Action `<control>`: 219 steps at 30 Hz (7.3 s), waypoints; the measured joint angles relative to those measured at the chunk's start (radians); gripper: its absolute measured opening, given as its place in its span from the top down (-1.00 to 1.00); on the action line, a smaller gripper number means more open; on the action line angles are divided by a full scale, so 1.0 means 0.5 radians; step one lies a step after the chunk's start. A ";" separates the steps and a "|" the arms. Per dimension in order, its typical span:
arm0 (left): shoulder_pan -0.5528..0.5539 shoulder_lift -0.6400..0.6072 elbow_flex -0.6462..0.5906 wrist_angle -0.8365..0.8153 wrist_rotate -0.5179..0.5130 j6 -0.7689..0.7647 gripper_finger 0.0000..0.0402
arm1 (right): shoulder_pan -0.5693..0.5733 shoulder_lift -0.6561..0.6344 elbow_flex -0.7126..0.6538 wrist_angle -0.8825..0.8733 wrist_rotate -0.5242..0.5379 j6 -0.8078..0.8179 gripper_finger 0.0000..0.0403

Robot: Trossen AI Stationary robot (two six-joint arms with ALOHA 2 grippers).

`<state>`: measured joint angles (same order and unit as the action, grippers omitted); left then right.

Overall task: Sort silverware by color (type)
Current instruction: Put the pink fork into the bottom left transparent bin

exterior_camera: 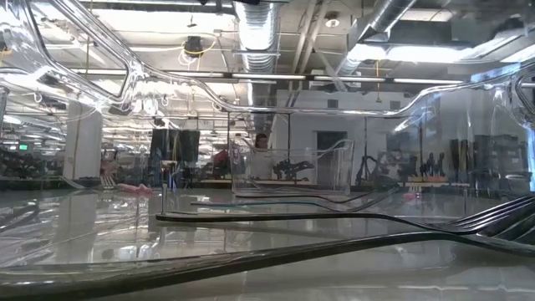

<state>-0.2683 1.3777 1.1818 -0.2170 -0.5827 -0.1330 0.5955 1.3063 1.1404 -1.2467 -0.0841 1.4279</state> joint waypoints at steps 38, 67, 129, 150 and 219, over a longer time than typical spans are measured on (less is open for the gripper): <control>0.206 -0.002 -0.058 0.482 0.303 -0.454 0.00 | 1.068 0.357 -0.428 0.717 -0.003 1.746 -0.37; 0.210 -0.002 -0.058 0.457 0.199 -0.507 0.00 | 0.900 0.351 -0.603 0.791 0.251 1.699 -0.37; 0.235 -0.002 -0.058 0.199 0.461 -0.448 0.00 | 0.515 0.376 -0.806 0.818 0.334 1.233 0.86; 0.160 0.497 -0.134 1.102 0.894 -0.885 0.00 | 0.255 -0.108 -0.123 0.341 1.127 0.274 0.89; 0.138 0.072 0.344 -0.426 0.304 -0.934 0.92 | -0.676 -0.353 -0.101 2.078 0.689 -2.281 -0.29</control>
<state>-0.1995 1.4137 1.3537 -0.4302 -0.4308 -0.6001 0.2573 1.1297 1.0901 -0.2077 0.2604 0.2872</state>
